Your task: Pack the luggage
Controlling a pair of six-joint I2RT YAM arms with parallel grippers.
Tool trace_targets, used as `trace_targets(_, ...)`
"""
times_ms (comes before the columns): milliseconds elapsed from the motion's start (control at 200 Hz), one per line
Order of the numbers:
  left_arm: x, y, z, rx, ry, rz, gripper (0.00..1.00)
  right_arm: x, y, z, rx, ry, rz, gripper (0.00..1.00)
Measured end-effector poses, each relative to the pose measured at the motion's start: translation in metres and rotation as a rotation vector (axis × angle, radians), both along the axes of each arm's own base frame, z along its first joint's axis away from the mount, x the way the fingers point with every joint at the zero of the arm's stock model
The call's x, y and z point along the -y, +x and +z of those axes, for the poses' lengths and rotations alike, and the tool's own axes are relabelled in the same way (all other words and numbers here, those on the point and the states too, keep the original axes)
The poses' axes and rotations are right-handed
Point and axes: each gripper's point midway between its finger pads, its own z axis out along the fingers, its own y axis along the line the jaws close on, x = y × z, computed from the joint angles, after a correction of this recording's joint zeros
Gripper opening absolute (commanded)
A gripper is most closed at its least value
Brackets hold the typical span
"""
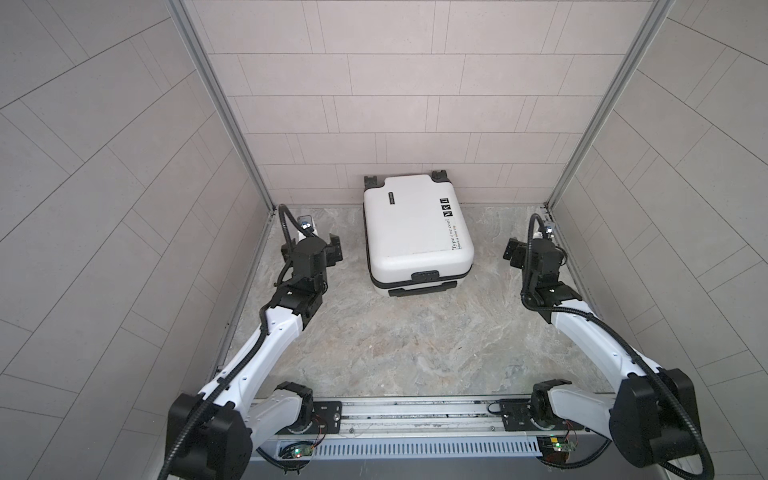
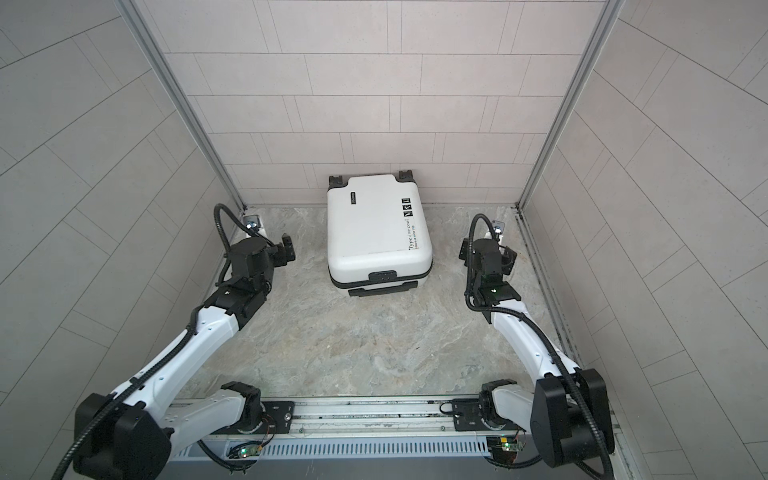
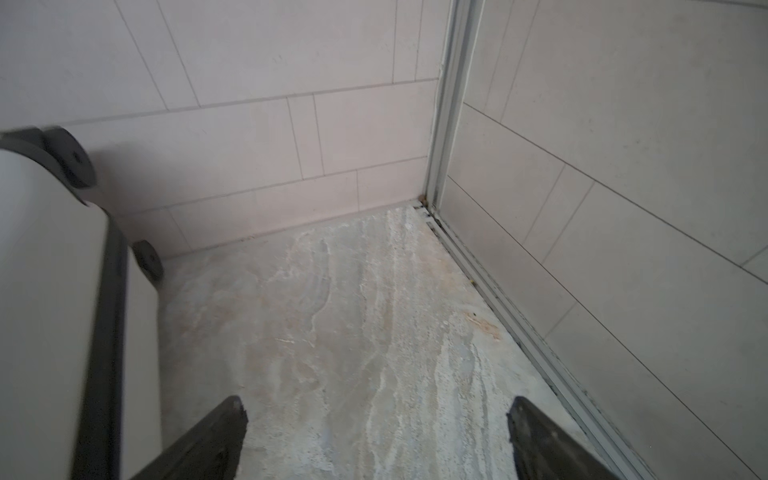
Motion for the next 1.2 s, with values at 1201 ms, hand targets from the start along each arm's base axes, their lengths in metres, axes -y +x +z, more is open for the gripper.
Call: trace_targets(1201,-0.035,0.014,-0.155,-0.050,0.047,0.067,1.00,-0.008,0.020,-0.050,-0.046,-0.160,0.109,1.00)
